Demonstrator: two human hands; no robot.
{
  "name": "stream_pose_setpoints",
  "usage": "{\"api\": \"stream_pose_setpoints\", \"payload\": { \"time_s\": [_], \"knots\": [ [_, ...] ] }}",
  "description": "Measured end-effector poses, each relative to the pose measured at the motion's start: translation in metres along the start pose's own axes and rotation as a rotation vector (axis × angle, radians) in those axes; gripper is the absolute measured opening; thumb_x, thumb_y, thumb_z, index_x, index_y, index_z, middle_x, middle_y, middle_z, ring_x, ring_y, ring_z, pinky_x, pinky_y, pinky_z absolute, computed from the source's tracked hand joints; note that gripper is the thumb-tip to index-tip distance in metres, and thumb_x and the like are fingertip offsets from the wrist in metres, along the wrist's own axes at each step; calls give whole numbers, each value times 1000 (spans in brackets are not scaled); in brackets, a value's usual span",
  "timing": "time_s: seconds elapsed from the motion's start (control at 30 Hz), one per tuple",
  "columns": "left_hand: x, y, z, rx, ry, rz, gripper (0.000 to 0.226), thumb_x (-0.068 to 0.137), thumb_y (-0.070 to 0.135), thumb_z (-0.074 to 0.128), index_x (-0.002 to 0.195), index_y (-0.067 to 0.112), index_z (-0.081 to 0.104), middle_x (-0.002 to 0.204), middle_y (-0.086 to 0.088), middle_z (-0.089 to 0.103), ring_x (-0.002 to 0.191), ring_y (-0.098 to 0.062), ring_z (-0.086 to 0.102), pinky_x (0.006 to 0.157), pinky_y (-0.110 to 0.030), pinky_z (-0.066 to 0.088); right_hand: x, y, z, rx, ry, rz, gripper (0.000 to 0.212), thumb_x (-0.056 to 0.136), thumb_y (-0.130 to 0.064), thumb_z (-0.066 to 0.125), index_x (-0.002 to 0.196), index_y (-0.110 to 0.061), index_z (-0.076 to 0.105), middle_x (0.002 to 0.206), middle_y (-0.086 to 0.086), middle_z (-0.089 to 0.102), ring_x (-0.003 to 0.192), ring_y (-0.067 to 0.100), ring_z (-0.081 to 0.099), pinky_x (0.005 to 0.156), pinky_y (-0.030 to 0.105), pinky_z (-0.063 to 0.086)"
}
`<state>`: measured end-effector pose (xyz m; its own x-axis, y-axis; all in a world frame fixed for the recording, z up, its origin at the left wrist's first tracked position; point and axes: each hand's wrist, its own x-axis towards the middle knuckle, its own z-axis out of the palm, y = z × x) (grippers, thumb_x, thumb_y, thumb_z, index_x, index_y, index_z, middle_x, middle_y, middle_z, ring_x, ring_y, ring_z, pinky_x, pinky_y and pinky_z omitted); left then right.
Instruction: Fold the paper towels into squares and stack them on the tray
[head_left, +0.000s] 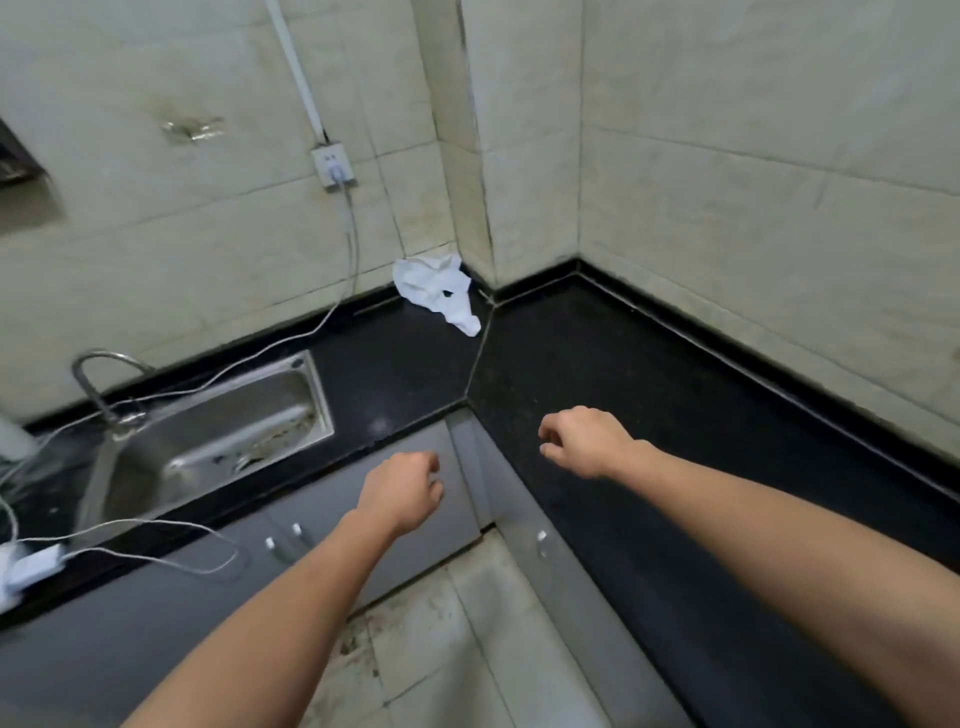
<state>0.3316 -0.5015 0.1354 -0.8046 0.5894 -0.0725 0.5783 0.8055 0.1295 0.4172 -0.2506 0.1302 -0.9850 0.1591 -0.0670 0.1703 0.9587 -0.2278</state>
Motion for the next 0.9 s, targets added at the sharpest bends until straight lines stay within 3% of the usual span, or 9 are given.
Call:
{"api": "stream_pose_setpoints", "payload": {
  "time_s": [0.27, 0.4, 0.5, 0.9],
  "knots": [
    [72, -65, -6, -38, -4, -145, 31, 87, 31, 52, 116, 22, 59, 110, -5, 67, 104, -27, 60, 82, -33, 48, 139, -21, 7, 5, -104, -90, 28, 90, -41, 52, 114, -29, 61, 109, 0, 66, 98, 25, 62, 78, 36, 51],
    [121, -105, -3, -40, -45, -152, 24, 86, 32, 52, 107, 22, 59, 106, -4, 67, 98, -28, 61, 77, -34, 49, 203, -29, 26, 10, -144, -83, 25, 90, -40, 53, 110, -28, 63, 107, -1, 67, 98, 24, 62, 77, 34, 50],
    [176, -141, -4, -52, -37, -137, 17, 87, 34, 53, 98, 23, 59, 103, -4, 68, 95, -28, 62, 76, -35, 50, 260, -32, 35, 13, -154, -49, 22, 88, -40, 55, 105, -28, 63, 105, -1, 67, 96, 24, 62, 76, 35, 50],
    [358, -232, -16, -123, -129, -5, 18, 90, 32, 54, 102, 20, 59, 101, -1, 66, 91, -23, 61, 74, -33, 48, 419, -28, 53, 60, -220, 193, 27, 88, -42, 56, 112, -30, 61, 107, -2, 66, 97, 22, 62, 82, 37, 52]
  ]
}}
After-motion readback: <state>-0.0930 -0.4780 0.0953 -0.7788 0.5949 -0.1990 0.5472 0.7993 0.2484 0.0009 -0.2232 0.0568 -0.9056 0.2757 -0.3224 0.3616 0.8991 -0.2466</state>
